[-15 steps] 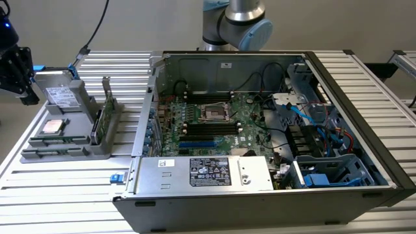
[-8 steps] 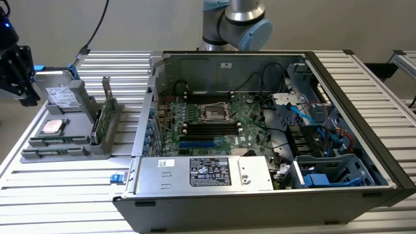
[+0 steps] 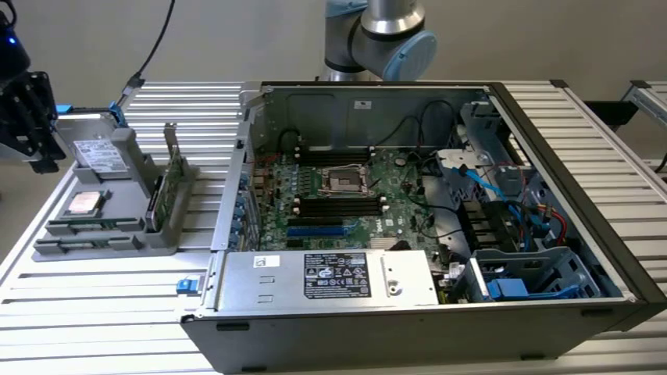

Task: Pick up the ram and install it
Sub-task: 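Pick up the ram and move it above insertion slot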

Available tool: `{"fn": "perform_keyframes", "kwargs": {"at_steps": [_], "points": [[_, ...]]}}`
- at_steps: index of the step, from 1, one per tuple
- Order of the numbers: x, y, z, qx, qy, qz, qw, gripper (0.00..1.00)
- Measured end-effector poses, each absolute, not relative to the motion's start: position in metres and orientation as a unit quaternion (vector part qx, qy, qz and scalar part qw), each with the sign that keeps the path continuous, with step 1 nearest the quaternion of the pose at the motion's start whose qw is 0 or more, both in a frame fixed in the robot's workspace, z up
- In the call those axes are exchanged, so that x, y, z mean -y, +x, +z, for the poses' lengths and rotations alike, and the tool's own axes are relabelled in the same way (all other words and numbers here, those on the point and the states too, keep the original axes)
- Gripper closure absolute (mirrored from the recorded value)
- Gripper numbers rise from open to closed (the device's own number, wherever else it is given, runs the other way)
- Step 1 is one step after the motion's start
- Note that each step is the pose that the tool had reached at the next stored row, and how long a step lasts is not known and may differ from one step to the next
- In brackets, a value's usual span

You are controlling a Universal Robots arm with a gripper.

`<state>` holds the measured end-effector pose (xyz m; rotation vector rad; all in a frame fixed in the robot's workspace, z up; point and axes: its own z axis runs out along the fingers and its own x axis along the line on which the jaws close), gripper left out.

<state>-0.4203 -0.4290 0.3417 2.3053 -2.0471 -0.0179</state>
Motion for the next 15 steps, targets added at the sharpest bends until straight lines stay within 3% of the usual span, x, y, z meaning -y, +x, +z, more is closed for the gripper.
{"fn": "perform_keyframes", "kwargs": {"at_steps": [15], "points": [[0.429, -0.432, 0.315, 0.664, 0.747, -0.001, 0.025, 0.67]]}}
